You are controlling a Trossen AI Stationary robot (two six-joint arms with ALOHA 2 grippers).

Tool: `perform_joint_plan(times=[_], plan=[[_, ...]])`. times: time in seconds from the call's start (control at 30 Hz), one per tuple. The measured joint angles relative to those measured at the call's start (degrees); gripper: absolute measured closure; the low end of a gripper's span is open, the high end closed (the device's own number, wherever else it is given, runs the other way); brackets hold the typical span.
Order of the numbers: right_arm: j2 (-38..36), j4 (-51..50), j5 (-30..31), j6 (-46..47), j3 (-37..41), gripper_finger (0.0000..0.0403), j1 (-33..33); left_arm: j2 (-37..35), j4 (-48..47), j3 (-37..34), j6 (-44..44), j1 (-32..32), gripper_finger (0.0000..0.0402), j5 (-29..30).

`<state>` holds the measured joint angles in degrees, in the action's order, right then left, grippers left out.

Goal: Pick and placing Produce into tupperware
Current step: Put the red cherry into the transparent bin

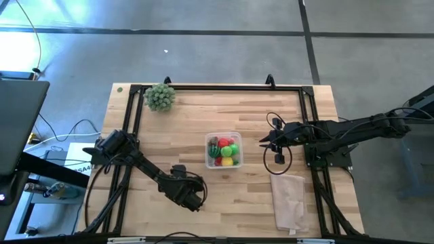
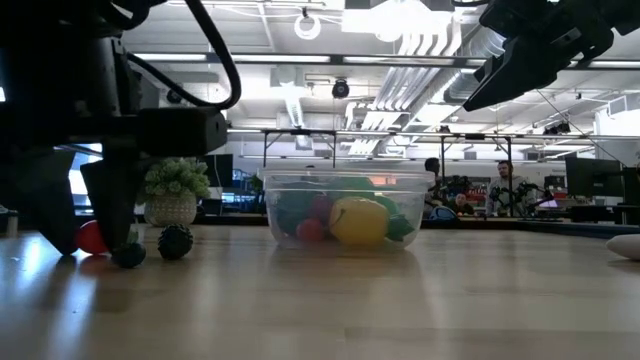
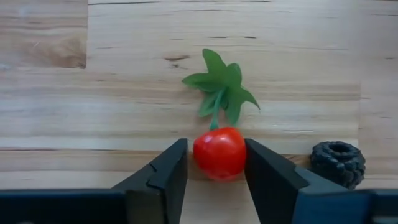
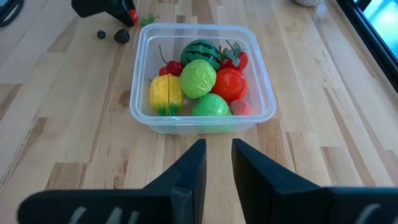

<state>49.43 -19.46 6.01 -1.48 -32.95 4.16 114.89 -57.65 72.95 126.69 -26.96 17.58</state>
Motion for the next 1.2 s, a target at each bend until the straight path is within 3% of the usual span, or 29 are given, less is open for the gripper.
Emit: perform_joint_plan(times=[0.37, 1.2], plan=[[0.00, -0.01, 0.01, 0.00, 0.00, 0.0336, -0.01, 0.13, -0.81, 0.00, 1.14, -0.02, 0.0293, 0.47], [0.00, -0.01, -0.01, 0.00, 0.00, 0.0336, -0.02, 0.24, -1.25, -0.02, 1.14, -0.04, 0.0291, 3.90]])
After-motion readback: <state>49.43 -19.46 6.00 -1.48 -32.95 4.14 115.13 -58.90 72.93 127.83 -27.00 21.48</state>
